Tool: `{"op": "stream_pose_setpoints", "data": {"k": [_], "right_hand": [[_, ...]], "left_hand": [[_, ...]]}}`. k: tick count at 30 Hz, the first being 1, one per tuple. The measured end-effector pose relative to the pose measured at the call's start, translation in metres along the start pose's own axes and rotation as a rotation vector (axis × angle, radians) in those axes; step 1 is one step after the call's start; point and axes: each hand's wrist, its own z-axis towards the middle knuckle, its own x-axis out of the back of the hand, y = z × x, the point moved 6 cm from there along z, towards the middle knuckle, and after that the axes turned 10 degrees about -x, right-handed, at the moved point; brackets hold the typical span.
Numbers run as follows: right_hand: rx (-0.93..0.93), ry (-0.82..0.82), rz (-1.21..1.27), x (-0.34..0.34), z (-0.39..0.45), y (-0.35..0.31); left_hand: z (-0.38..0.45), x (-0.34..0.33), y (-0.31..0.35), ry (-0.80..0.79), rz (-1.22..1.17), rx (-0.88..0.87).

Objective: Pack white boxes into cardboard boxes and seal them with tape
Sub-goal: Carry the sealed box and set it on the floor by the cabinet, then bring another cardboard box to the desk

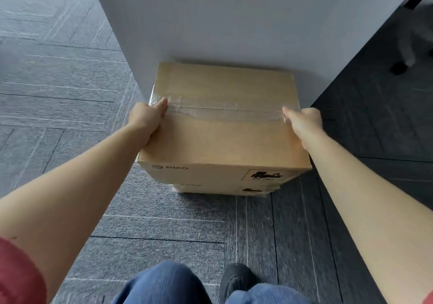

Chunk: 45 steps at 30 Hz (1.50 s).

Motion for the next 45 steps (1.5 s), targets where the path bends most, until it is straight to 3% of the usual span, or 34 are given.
{"op": "stream_pose_setpoints", "data": {"k": [13, 22, 29, 35, 42, 45], "right_hand": [[-0.013, 0.027, -0.010, -0.001, 0.026, 0.013], [0.010, 0.026, -0.084, -0.002, 0.023, 0.020], [0.027, 0.077, -0.328, 0.009, -0.005, -0.002], [0.158, -0.089, -0.271, 0.047, -0.112, -0.117], [0.318, -0.360, -0.231, 0.072, -0.275, -0.290], [0.375, -0.477, -0.226, 0.073, -0.361, -0.352]], "left_hand": [[0.010, -0.035, -0.002, -0.059, 0.018, 0.009], [0.001, -0.032, 0.004, -0.068, 0.174, -0.043], [-0.011, -0.016, 0.025, -0.061, 0.396, -0.131], [-0.069, 0.075, 0.127, -0.126, 0.207, -0.217], [-0.160, 0.282, 0.245, -0.011, -0.257, -0.036], [-0.203, 0.377, 0.271, 0.094, -0.296, -0.013]]}}
